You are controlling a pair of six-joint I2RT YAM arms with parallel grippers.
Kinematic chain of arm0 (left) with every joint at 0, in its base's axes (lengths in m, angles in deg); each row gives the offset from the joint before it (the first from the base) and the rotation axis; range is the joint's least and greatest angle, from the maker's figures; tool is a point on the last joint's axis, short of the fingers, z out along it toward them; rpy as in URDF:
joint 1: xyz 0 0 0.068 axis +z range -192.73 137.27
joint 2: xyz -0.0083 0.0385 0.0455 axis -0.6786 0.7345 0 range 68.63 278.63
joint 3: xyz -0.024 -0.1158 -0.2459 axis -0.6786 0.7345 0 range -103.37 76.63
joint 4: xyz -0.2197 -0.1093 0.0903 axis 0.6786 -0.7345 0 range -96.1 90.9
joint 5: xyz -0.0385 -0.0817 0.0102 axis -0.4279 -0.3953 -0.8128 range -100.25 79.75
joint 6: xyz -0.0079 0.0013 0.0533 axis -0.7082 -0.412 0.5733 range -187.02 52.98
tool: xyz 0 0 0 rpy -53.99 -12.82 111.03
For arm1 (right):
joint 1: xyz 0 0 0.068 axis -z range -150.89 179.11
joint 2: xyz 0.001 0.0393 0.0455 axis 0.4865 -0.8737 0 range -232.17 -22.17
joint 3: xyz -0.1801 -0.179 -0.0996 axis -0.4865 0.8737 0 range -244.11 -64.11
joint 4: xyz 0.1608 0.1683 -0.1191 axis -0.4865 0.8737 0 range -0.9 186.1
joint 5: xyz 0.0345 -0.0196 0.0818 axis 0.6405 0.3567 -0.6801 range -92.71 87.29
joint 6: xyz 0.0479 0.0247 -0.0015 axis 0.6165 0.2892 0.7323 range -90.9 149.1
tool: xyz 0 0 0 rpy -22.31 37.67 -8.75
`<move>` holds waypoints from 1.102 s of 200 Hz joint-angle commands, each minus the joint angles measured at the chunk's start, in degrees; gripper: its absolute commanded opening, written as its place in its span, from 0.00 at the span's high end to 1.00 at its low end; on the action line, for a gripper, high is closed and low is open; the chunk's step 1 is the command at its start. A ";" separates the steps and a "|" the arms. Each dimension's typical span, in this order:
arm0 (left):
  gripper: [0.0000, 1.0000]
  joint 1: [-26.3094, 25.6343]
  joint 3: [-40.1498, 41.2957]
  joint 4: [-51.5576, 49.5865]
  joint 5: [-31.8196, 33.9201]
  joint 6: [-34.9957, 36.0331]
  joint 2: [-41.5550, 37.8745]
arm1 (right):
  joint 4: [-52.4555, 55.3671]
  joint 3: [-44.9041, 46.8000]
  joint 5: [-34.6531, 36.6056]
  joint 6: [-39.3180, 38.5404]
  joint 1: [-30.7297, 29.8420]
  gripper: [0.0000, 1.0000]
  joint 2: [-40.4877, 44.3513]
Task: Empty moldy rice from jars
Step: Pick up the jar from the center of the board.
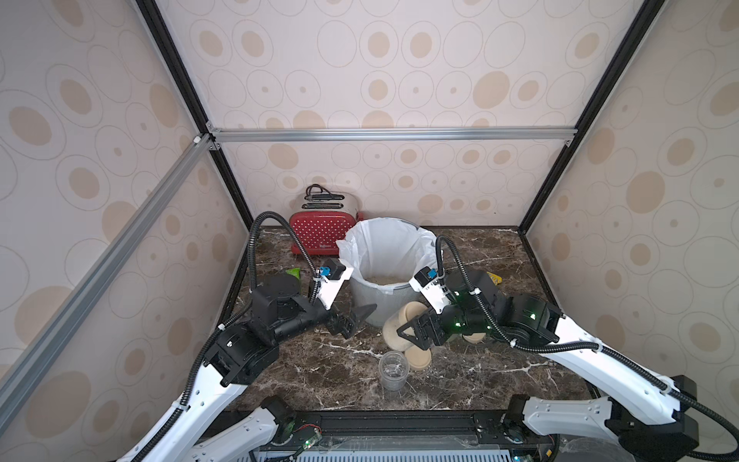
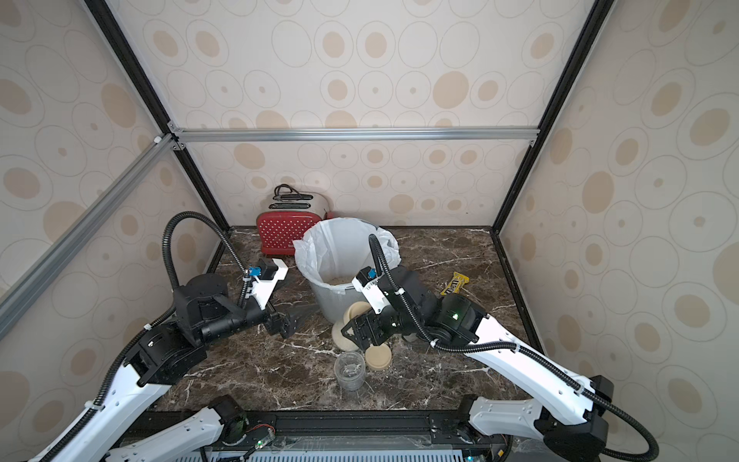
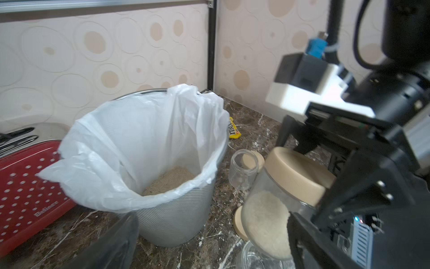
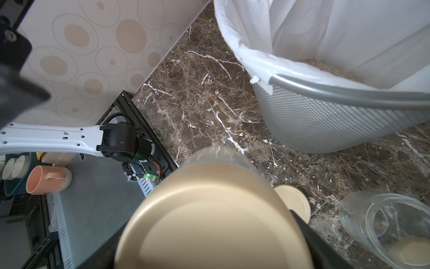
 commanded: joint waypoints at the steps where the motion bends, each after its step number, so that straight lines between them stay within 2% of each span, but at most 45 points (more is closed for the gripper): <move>1: 0.01 -4.77 -0.77 -6.26 -1.91 6.03 2.20 | -4.69 -1.43 -4.14 0.20 0.96 0.46 1.09; 37: 0.01 -13.42 -0.81 -10.62 3.63 8.51 6.37 | -4.69 -2.18 -7.16 -0.25 1.74 0.47 0.50; 64: 0.01 -16.00 0.54 -9.02 5.55 8.20 7.32 | -5.81 -2.20 -10.05 -0.18 2.36 0.47 0.76; 127: 0.01 -16.19 3.13 -2.99 6.06 8.57 8.61 | -9.60 -1.01 -19.67 0.26 4.66 0.47 2.12; 169: 0.01 -16.17 6.16 5.32 5.70 7.64 7.82 | -19.20 3.70 -27.90 4.75 7.48 0.47 3.86; 220: 0.01 -16.19 6.67 11.42 5.83 6.85 8.99 | -26.29 6.39 -34.60 9.09 8.38 0.49 2.64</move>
